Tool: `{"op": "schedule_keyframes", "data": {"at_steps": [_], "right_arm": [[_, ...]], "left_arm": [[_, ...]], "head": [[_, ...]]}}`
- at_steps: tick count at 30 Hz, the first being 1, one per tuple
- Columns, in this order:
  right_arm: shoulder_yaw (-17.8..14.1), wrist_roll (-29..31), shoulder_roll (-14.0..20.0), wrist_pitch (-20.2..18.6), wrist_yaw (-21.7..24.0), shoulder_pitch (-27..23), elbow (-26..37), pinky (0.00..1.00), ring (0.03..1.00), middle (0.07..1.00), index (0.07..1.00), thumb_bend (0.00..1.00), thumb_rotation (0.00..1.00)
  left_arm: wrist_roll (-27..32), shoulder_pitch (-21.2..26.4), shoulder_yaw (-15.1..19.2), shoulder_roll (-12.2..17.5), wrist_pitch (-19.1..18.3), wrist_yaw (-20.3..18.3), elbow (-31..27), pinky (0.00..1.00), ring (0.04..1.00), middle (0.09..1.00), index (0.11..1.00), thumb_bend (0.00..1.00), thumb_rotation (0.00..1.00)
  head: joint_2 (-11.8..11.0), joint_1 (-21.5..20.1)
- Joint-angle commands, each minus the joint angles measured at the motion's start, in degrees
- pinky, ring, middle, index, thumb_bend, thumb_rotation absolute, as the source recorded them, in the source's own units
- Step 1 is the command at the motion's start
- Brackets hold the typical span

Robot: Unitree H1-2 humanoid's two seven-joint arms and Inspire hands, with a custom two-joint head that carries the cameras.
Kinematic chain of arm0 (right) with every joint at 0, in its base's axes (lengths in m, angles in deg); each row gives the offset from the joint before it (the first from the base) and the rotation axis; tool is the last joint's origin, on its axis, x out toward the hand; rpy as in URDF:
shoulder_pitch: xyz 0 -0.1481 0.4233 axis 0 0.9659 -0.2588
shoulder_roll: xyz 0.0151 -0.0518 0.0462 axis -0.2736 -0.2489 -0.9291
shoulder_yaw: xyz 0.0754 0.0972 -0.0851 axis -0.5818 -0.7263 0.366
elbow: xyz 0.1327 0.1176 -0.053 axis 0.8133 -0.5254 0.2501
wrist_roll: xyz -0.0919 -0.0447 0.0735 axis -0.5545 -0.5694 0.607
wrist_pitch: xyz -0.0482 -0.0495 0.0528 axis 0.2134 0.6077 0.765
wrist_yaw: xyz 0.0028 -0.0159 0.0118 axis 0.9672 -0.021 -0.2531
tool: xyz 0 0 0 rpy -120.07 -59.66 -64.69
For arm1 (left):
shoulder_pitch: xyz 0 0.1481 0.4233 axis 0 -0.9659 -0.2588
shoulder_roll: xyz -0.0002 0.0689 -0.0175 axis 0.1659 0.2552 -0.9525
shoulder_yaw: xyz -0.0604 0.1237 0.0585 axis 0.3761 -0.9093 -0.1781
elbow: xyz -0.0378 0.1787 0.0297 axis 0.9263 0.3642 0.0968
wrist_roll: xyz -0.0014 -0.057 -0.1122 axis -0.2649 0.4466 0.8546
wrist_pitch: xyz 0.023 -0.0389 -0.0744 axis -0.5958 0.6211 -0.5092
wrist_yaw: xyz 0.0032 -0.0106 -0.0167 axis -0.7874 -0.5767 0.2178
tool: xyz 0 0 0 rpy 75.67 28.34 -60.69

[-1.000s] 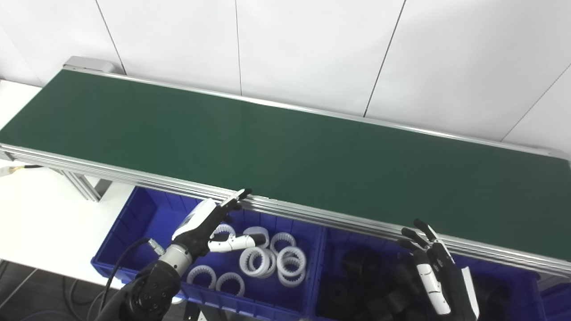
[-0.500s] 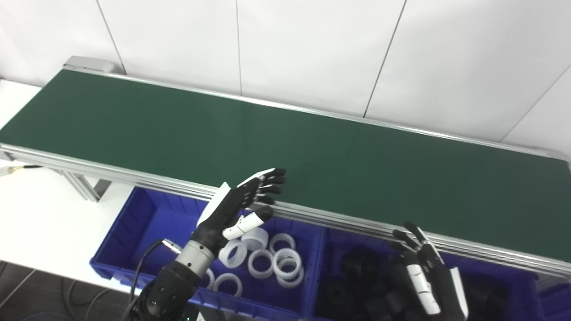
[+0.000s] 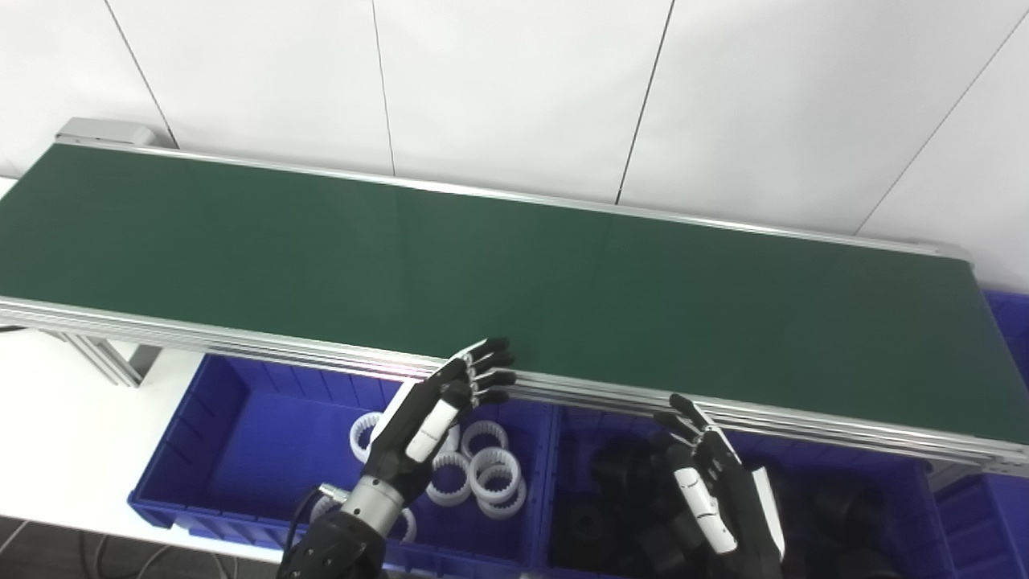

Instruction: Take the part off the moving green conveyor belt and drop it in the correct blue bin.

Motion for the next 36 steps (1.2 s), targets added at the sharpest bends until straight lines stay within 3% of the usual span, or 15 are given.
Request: {"op": "schedule_keyframes", "data": {"at_steps": [1, 7, 19, 36], "right_arm": [[0.43, -0.50, -0.82, 3.01, -0.73, -0.68, 0.72, 0.65, 0.743, 0.794, 0.870, 0.60, 0.75], [0.91, -1.18, -1.10, 2.97, -0.81, -0.90, 0.33, 0.65, 0.740, 0.792, 0.868, 0.62, 0.77], [1.98, -3.32, -2.33, 3.89, -2.61, -1.46, -2.12, 0.65, 0.741, 0.795, 0.867, 0.62, 0.75], [2.98, -4.58, -3.32, 6.25, -4.35, -2.52, -4.74, 0.63, 0.727, 0.792, 0.872, 0.61, 0.77]], "left_arm": [[2.32, 0.26, 0.46, 0.70, 3.39, -1.86, -0.36, 0.73, 0.768, 0.795, 0.759, 0.77, 0.82], [3.09, -0.29, -0.25, 1.35, 2.92, -3.40, -0.28, 0.75, 0.772, 0.793, 0.761, 0.76, 0.75], [2.10, 1.08, -0.01, 3.73, 2.04, -4.41, 1.16, 0.78, 0.778, 0.807, 0.803, 0.78, 0.76], [2.78, 2.04, 0.74, 5.36, 3.67, -5.83, 3.20, 0.74, 0.760, 0.802, 0.802, 0.73, 0.73]], "head": [[-0.01, -0.25], [-0.41, -1.78], [-2.42, -9.88], [-2.22, -9.08]]}}
